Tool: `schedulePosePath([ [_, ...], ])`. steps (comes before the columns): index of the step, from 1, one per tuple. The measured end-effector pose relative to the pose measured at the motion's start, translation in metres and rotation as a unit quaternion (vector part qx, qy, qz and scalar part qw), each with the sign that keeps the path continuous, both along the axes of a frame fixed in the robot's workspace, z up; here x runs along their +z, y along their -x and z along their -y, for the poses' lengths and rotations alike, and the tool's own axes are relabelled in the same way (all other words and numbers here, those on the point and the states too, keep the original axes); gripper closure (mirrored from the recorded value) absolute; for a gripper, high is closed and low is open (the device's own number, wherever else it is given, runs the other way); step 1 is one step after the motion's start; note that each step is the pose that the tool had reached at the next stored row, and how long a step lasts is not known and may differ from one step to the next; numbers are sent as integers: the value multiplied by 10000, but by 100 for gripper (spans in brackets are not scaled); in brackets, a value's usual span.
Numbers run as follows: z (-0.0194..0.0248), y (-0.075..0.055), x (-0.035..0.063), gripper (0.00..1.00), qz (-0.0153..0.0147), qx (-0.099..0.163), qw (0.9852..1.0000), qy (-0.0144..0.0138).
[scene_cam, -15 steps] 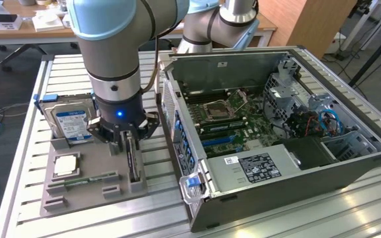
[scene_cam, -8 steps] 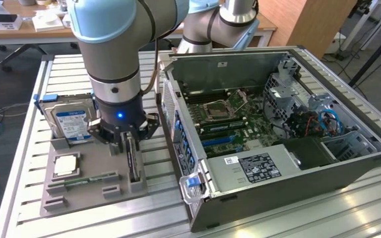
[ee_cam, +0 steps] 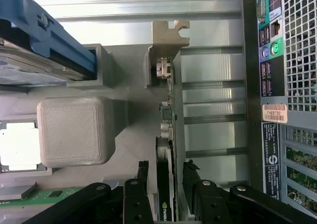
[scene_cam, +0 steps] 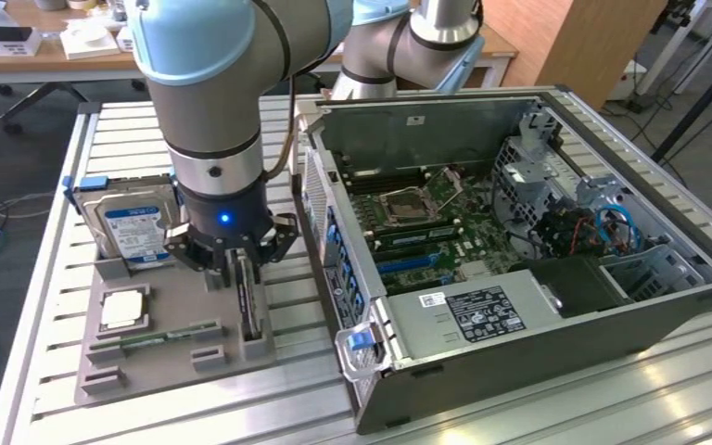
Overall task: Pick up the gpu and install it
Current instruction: 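Pick up the gpu and move the gpu toward the slot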
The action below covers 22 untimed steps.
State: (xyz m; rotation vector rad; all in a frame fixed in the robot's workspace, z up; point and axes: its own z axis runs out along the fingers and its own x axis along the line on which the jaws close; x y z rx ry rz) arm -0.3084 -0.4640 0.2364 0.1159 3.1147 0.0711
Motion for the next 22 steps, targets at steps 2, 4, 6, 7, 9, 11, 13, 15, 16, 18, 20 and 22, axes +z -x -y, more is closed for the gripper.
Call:
schedulePosePath([
  [2, 0, 0, -11, 59, 0, 3, 10000, 0],
  [4, 0, 1, -20, 59, -1, 8, 10000, 1],
  [6, 0, 0, -20, 59, -1, 9, 10000, 1],
  [7, 0, 1, -21, 59, 0, 9, 10000, 0],
  [9, 0, 1, -22, 59, 0, 9, 10000, 0],
  [11, 0, 2, -29, 59, 0, 9, 10000, 0],
  [13, 0, 2, -29, 59, -1, 9, 10000, 1],
  [15, 0, 2, -29, 59, -1, 9, 10000, 1],
  [16, 0, 2, -29, 59, -1, 9, 10000, 1],
  [18, 0, 2, -29, 59, -1, 9, 10000, 1],
  [20, 0, 2, -29, 59, -1, 9, 10000, 1],
  [22, 0, 2, -29, 59, -1, 9, 10000, 1],
])
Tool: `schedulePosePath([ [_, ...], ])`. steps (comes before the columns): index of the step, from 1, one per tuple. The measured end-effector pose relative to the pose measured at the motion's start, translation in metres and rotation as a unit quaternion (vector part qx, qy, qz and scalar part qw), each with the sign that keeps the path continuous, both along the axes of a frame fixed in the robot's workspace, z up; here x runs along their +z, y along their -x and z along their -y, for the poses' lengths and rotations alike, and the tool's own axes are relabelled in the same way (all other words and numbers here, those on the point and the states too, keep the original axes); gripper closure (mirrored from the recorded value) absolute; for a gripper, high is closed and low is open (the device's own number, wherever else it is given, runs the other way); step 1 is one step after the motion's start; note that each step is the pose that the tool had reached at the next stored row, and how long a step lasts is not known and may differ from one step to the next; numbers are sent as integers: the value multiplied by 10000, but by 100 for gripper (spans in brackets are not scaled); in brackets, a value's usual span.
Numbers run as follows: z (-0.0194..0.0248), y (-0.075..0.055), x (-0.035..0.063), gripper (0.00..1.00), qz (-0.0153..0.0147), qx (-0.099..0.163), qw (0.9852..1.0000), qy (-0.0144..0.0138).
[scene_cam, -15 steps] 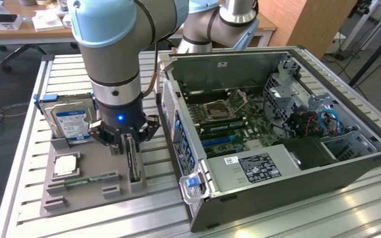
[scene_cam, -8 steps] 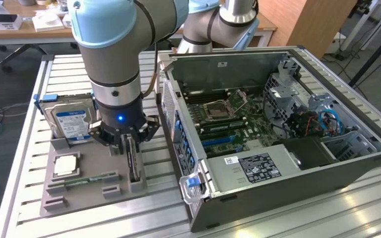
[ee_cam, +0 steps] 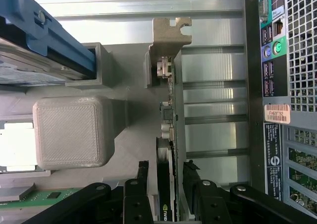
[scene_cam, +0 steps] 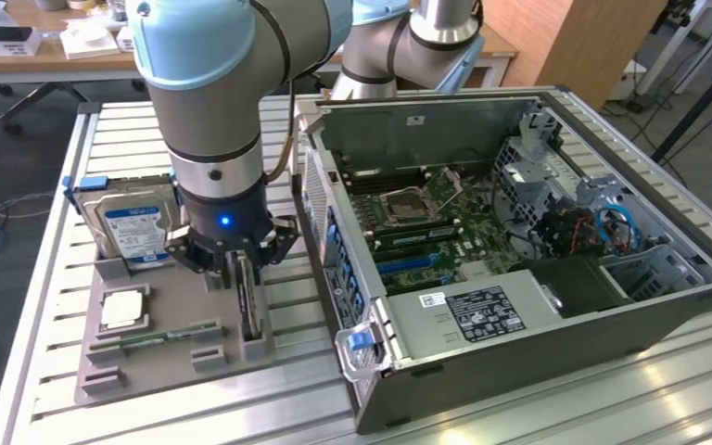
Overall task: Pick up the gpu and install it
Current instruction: 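Pick up the gpu and move the gpu toward the slot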
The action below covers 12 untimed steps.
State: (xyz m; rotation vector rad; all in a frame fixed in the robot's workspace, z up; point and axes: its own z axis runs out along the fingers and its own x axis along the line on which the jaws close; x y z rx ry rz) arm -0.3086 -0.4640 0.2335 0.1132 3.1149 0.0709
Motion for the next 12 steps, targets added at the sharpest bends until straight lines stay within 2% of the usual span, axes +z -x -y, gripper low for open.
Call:
schedulePosePath([
  [5, 0, 0, 0, 60, 0, 0, 10000, 0],
  [7, 0, 0, 1, 73, -1, 0, 10000, 0],
  [12, 0, 0, 0, 74, 0, 0, 10000, 0],
])
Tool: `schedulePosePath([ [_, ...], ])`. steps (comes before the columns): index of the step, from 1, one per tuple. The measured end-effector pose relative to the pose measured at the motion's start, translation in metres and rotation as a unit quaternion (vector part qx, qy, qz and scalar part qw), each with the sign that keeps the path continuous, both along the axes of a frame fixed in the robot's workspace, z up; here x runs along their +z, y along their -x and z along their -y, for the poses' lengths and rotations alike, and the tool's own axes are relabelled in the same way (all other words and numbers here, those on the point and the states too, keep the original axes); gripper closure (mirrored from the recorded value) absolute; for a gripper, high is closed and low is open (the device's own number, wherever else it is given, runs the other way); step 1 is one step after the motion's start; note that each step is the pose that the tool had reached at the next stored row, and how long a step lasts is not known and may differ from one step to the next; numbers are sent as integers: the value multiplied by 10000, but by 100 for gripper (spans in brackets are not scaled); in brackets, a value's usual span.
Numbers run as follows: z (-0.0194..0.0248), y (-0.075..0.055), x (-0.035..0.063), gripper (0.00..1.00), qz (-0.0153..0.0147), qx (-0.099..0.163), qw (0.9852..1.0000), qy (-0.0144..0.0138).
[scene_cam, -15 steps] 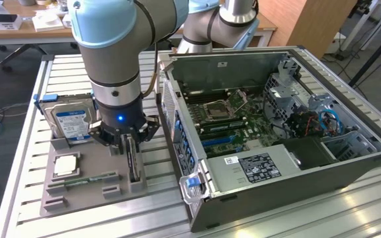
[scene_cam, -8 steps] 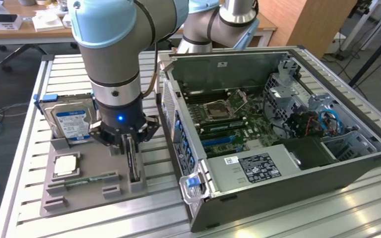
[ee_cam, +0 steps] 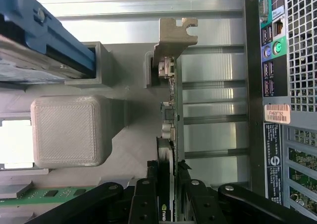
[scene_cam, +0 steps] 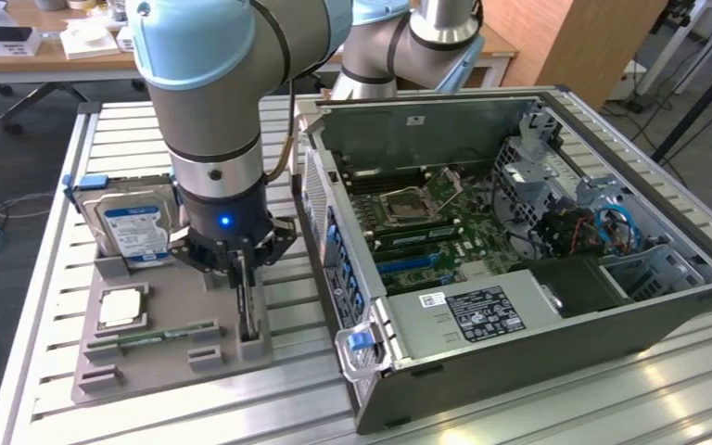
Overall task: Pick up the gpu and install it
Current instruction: 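Pick up the gpu and move the gpu toward the slot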
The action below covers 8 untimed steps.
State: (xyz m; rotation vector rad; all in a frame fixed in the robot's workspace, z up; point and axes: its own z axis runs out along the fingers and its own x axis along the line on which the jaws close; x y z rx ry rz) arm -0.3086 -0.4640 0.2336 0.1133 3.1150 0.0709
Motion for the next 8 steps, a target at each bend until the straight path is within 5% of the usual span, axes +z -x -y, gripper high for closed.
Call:
schedulePosePath([
  [8, 0, 0, 0, 74, 0, 3, 10000, 0],
])
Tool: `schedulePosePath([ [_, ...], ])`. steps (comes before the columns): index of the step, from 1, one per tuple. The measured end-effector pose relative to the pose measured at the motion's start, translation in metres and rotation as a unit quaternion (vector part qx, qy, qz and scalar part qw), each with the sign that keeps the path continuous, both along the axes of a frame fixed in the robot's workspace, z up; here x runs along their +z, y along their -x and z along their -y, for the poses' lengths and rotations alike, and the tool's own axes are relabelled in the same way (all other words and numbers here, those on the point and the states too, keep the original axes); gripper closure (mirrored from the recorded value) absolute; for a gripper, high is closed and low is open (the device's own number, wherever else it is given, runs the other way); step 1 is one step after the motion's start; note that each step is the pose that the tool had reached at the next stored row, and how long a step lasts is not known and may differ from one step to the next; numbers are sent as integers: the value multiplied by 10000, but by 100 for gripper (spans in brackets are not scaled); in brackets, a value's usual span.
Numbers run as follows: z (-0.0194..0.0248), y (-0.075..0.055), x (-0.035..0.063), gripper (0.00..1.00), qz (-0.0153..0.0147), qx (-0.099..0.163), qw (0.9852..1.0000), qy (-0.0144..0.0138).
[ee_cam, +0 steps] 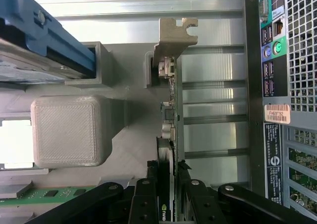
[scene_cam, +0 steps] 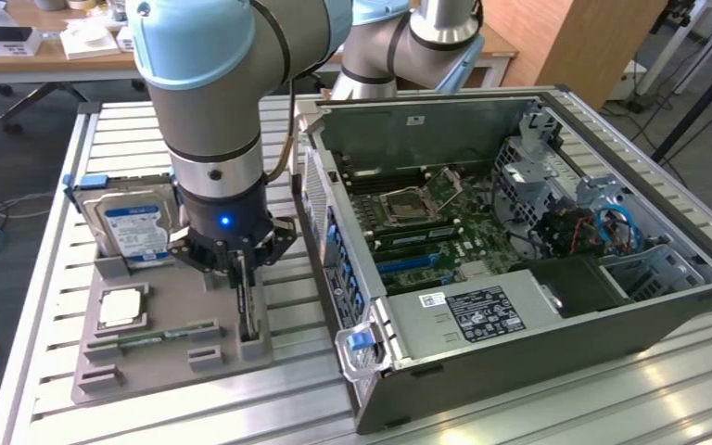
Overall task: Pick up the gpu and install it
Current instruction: 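Pick up the gpu and move the gpu toward the slot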
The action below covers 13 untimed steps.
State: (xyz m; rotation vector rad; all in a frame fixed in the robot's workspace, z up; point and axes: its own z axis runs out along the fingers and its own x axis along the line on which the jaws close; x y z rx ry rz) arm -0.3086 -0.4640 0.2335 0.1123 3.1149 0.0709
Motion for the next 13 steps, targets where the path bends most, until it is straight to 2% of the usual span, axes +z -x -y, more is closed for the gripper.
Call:
schedulePosePath([
  [3, -1, 0, 20, 74, 1, 18, 10000, -1],
  [13, 0, 0, 277, 74, -1, 102, 9999, 0],
])
